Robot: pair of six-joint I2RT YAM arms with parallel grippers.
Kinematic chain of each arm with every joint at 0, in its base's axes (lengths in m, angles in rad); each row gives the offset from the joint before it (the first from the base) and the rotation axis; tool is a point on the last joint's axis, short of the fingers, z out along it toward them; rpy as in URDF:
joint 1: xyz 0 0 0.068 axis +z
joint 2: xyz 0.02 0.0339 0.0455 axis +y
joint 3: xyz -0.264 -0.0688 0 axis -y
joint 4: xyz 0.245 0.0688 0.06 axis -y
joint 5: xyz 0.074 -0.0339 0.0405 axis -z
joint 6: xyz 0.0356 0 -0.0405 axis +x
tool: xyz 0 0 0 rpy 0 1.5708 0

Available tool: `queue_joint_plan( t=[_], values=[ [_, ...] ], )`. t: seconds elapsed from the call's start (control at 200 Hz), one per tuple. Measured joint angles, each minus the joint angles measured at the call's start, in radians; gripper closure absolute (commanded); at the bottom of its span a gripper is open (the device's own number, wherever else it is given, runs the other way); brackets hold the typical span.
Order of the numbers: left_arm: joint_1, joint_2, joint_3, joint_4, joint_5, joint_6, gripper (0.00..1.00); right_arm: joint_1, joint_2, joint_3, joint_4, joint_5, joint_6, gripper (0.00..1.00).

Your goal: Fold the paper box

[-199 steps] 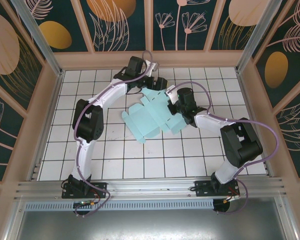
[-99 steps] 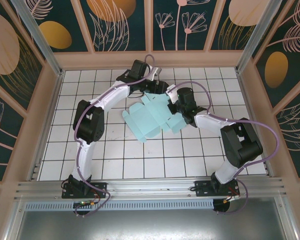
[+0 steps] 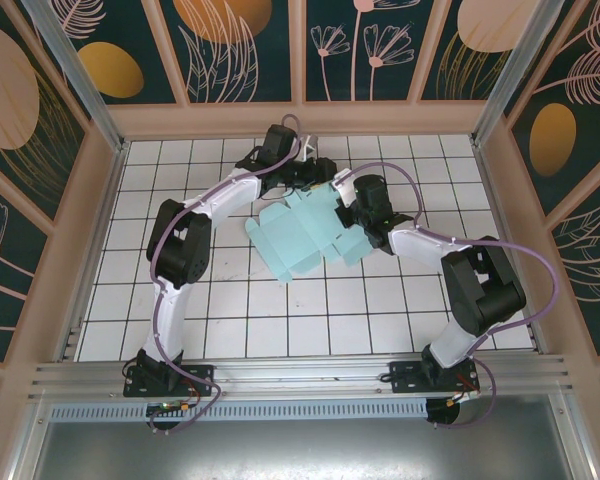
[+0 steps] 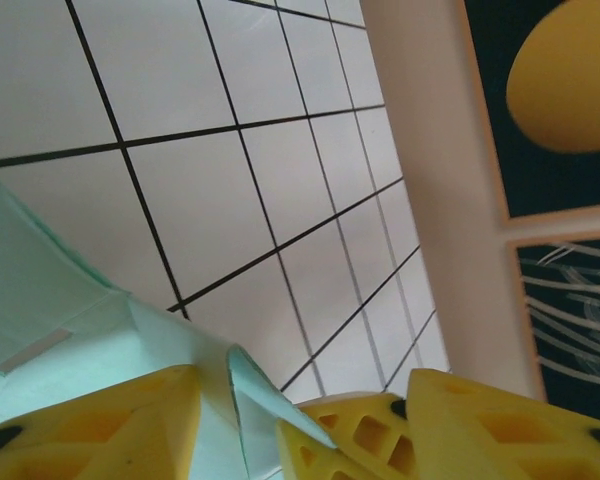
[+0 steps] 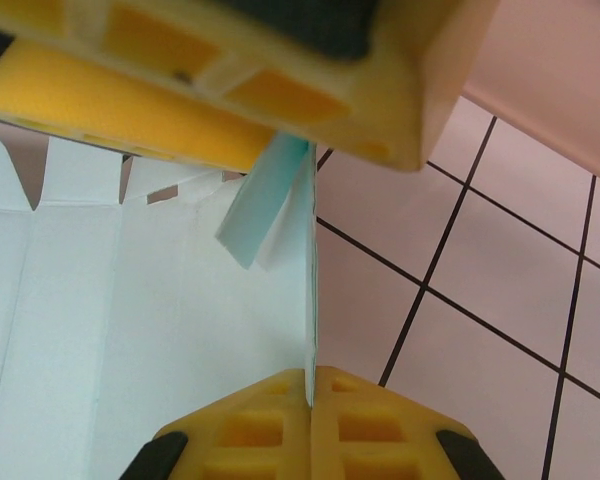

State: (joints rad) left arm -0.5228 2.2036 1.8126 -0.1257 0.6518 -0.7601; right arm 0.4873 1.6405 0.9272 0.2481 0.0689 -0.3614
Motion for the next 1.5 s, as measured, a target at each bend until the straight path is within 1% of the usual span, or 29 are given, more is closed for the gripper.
queue_joint_plan(
  t=[0.135, 0.195, 0.24, 0.265, 0.3, 0.33, 0.385, 0.47, 0.54, 0.56, 0.74, 0.835, 0.915, 0.965, 1.035, 1.115, 1.166, 1.301, 1.371, 1.501],
  values=[
    [0.0, 0.0, -0.003, 0.018, -0.006, -0.049, 0.64, 0.0, 0.0, 0.0, 0.006, 0.014, 0.0, 1.0],
    [0.0, 0.0, -0.005, 0.02, -0.007, -0.063, 0.74, 0.0, 0.0, 0.0, 0.007, 0.017, 0.0, 1.0],
    [0.0, 0.0, -0.006, 0.022, -0.008, -0.077, 0.77, 0.001, 0.0, 0.0, 0.008, 0.02, 0.0, 1.0],
    [0.0, 0.0, -0.006, 0.022, -0.008, -0.077, 0.77, 0.001, 0.0, 0.0, 0.008, 0.021, 0.0, 1.0],
    [0.0, 0.0, -0.006, 0.022, -0.006, -0.081, 0.74, 0.001, 0.0, 0.0, 0.008, 0.022, 0.0, 1.0],
    [0.0, 0.0, -0.006, 0.024, -0.005, -0.083, 0.69, 0.001, 0.0, 0.0, 0.008, 0.024, 0.0, 1.0],
    [-0.001, 0.0, -0.006, 0.03, 0.001, -0.085, 0.57, 0.001, 0.0, 0.0, 0.006, 0.029, 0.0, 1.0],
    [-0.004, 0.0, -0.006, 0.044, 0.015, -0.086, 0.46, 0.002, 0.0, 0.0, -0.001, 0.035, 0.0, 1.0],
    [-0.005, 0.0, -0.008, 0.049, 0.01, -0.082, 0.33, 0.003, 0.0, 0.0, -0.003, 0.04, 0.0, 1.0],
    [-0.005, 0.0, -0.011, 0.05, 0.003, -0.084, 0.32, 0.003, 0.0, 0.0, -0.001, 0.041, 0.0, 1.0],
    [-0.001, 0.0, -0.026, 0.062, -0.007, -0.079, 0.4, 0.011, 0.0, 0.001, -0.004, 0.039, -0.004, 1.0],
    [-0.002, 0.0, -0.031, 0.07, -0.006, -0.084, 0.5, 0.013, 0.0, 0.001, -0.004, 0.039, -0.004, 1.0],
    [-0.001, 0.0, -0.039, 0.081, -0.006, -0.101, 0.56, 0.013, 0.0, 0.001, -0.004, 0.039, -0.003, 1.0],
    [-0.001, 0.0, -0.045, 0.09, -0.005, -0.106, 0.57, 0.013, 0.0, 0.001, -0.004, 0.039, -0.003, 1.0],
    [-0.001, 0.0, -0.056, 0.115, -0.002, -0.123, 0.57, 0.013, 0.0, 0.001, -0.004, 0.04, -0.003, 1.0],
    [0.0, 0.0, -0.079, 0.163, 0.01, -0.152, 0.52, 0.013, 0.0, 0.001, -0.004, 0.043, -0.003, 1.0],
    [0.0, 0.0, -0.096, 0.198, 0.022, -0.171, 0.48, 0.013, 0.0, 0.001, -0.005, 0.044, -0.003, 1.0],
    [0.001, -0.015, -0.129, 0.24, 0.036, -0.188, 0.32, 0.013, 0.0, 0.001, -0.011, 0.045, -0.003, 1.0],
    [0.005, -0.045, -0.161, 0.245, 0.01, -0.172, 0.22, 0.012, -0.006, 0.001, -0.006, 0.042, -0.001, 1.0],
    [0.016, -0.148, -0.24, 0.226, -0.066, -0.066, 0.1, 0.007, -0.023, -0.008, 0.001, 0.019, 0.001, 1.0]
  ],
)
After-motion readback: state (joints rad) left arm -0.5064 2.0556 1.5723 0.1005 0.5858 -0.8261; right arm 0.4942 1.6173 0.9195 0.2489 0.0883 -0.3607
